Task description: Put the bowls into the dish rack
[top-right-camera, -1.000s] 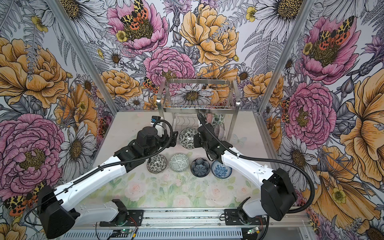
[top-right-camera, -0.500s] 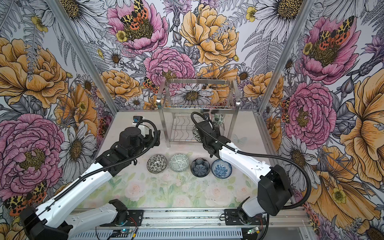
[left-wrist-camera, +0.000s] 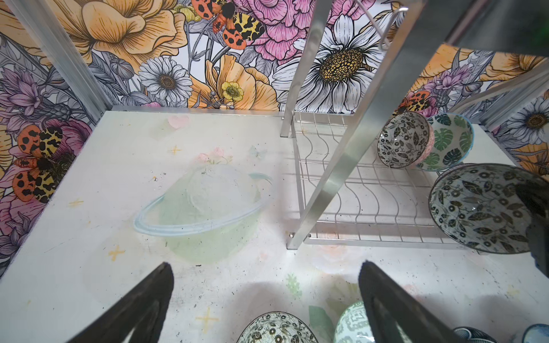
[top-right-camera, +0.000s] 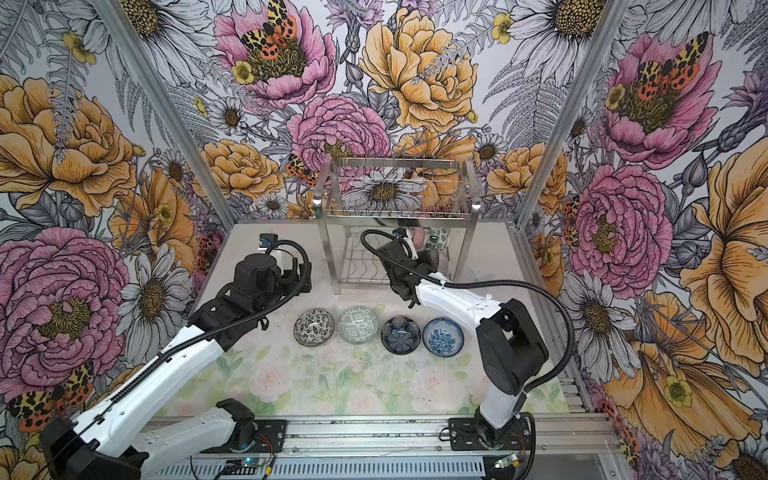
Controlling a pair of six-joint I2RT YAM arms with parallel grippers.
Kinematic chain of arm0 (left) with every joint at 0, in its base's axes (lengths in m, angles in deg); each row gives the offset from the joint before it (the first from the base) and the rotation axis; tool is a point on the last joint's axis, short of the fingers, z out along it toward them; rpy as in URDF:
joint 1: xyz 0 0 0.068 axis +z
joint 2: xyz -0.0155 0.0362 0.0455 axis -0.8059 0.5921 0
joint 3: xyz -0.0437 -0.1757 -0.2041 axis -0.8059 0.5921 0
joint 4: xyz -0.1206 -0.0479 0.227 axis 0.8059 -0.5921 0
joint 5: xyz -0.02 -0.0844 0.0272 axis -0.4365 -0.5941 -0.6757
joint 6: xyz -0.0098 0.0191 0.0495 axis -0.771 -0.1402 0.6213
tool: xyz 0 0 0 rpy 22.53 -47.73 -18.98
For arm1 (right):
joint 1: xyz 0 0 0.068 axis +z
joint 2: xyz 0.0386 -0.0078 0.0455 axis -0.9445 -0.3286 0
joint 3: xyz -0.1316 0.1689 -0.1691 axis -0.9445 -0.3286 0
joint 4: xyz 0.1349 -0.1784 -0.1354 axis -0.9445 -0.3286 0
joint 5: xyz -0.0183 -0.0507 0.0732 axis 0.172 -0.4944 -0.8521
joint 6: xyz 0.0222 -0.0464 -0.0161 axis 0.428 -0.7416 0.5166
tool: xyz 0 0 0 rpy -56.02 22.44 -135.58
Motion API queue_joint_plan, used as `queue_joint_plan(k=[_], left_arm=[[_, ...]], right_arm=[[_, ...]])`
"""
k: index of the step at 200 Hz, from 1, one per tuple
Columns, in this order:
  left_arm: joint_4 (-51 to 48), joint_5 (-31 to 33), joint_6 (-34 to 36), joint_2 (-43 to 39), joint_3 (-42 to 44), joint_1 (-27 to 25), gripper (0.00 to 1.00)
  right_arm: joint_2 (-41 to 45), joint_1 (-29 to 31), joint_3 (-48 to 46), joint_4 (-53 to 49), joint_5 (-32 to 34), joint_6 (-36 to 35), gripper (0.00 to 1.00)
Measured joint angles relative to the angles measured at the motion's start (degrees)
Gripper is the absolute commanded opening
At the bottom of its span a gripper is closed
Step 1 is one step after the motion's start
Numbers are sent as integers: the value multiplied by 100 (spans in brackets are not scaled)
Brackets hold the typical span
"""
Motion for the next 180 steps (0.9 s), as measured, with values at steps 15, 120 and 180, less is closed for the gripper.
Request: queue_joint_plan(k=[15,120,180], left_arm=[[2,-37,37,37,11,39,99],[46,-238,42,262,83,142,99],[74,-302,37,273,179,146,99]], right_arm=[[-162,-35,107,37,122,-109,0],[-909,-282,402,181,691,-496,0],[-1246,-411,643,299,800,-599,0]])
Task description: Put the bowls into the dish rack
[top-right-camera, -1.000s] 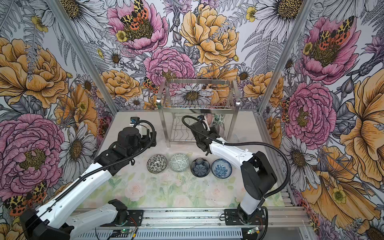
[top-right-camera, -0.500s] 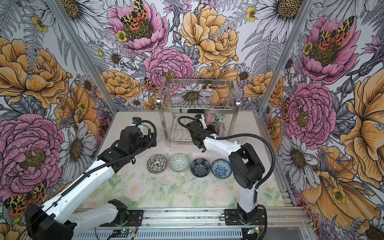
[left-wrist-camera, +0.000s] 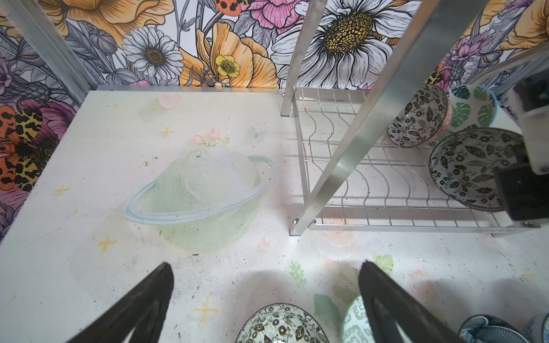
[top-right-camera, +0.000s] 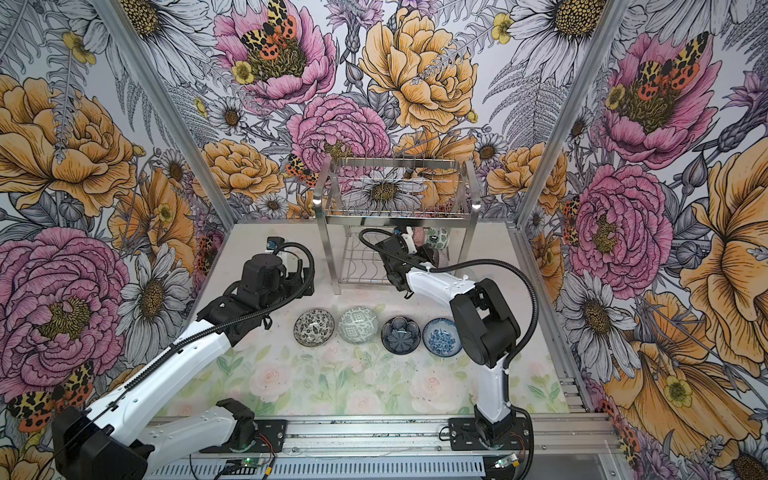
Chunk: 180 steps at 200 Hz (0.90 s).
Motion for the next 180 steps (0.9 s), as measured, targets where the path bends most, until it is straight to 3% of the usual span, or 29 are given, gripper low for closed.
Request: queue_joint_plan(k=[180], left_arm=[[76,-24,-2,-28,321,70,99]], right_arm=[[-595,-28,315,295,372,-387,0]])
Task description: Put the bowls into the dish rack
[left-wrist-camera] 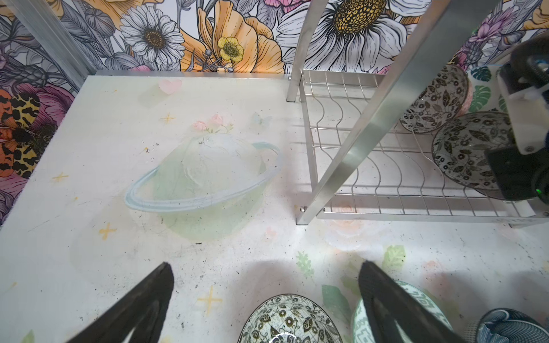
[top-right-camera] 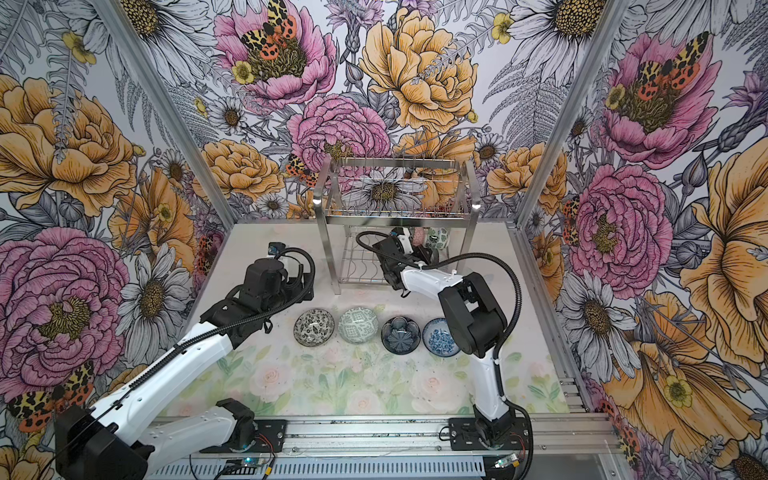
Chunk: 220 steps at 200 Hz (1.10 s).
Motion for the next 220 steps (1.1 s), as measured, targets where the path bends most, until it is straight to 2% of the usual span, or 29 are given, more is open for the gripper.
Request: queue_joint_plan(k=[52,195,220], left_arm=[[28,-59,0,-33,39,22,99],[70,-160,-2,-151,109,85,99],[70,-190,-2,-201,109,85,99]], right_arm=[[-13,17,4,42,-24,-20,11],[-11,114,-2,162,-313,2,32],[-7,118,-20,179,-420,13,40]])
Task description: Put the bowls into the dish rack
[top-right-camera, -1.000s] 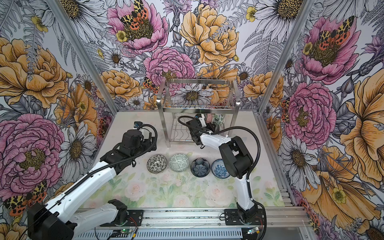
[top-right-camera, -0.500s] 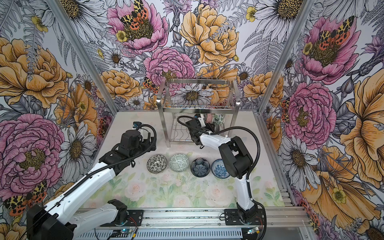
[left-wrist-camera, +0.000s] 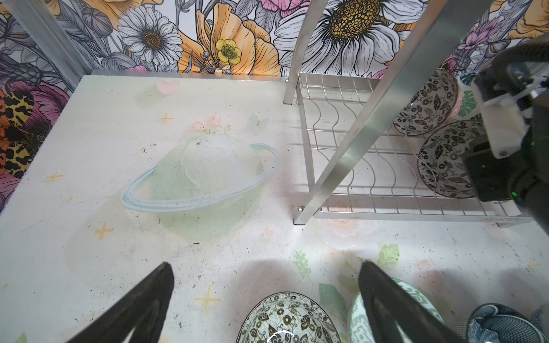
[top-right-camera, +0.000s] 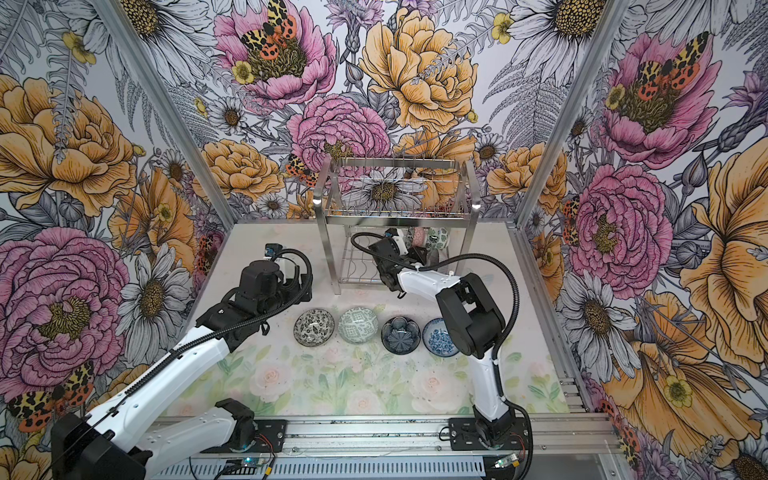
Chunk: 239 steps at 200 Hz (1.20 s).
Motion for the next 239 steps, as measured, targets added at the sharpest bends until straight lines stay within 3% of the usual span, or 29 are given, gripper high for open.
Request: queue_joint_plan(k=[63,120,203,239], left_arm=[[-9,-50,-24,-179,2,0,99],[-238,-192,-197,-378,4,0,99],[-691,-243,-568,-800,297,0,98],[-787,-243,-822,-887,568,0,99]], right_arm=[[326,13,-234,-2,-280,46,70],[1152,153,-807,201,-728,-57,99],[2695,533,-2142,564,-1679,-109,100],[3521,754,-2623,560,-2310,243,100]])
